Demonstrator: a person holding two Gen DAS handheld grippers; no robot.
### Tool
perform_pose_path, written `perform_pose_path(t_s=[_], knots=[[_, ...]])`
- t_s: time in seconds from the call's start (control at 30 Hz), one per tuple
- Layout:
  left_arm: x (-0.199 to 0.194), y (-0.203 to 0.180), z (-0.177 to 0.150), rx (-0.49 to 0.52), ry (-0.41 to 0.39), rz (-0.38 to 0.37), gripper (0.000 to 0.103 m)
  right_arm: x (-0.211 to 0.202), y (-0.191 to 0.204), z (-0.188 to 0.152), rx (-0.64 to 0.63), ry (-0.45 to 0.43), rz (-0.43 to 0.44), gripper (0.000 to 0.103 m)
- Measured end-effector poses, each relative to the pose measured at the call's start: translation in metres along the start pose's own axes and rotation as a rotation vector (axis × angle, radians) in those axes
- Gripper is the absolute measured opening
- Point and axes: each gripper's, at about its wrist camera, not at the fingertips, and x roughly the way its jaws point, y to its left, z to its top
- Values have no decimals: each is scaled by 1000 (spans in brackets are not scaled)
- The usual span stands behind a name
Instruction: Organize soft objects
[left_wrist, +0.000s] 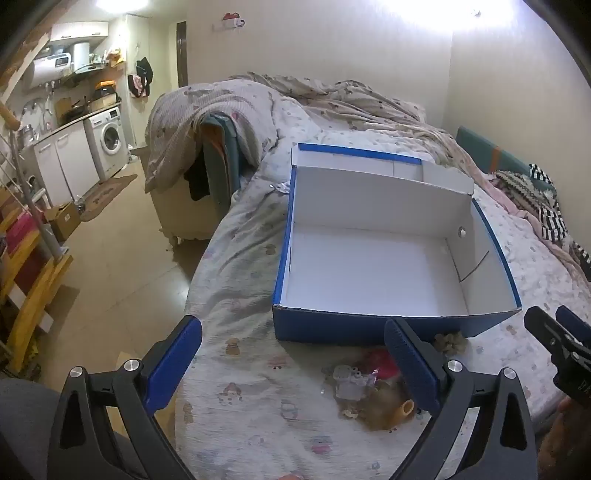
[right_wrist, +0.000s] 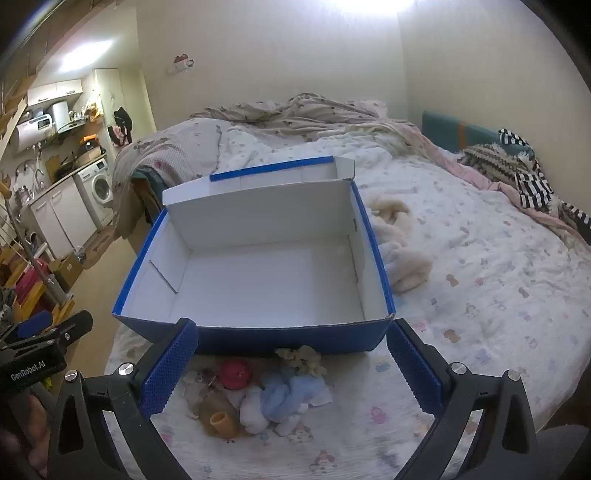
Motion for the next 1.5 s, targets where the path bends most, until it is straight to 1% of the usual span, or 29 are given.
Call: perform_pose_path(t_s=[0.1,0.3,0.33,0.63,1.5], knots=[[0,0,0,-13,-1,-12,99,1,0,0,0,-9,-2,103],[0,-7,2,3,4,-5,99,-1,0,0,-1,-12,-2,103],[2,-8,2,1,3,-8,99,5,-2,1,4,3,1,103],[5,-3,1,-8,4,-16,99,-2,0,0,2,2,1,103],[2,-4,-1,-9,3,-15,99,2,4,-2,0,14,17,103]])
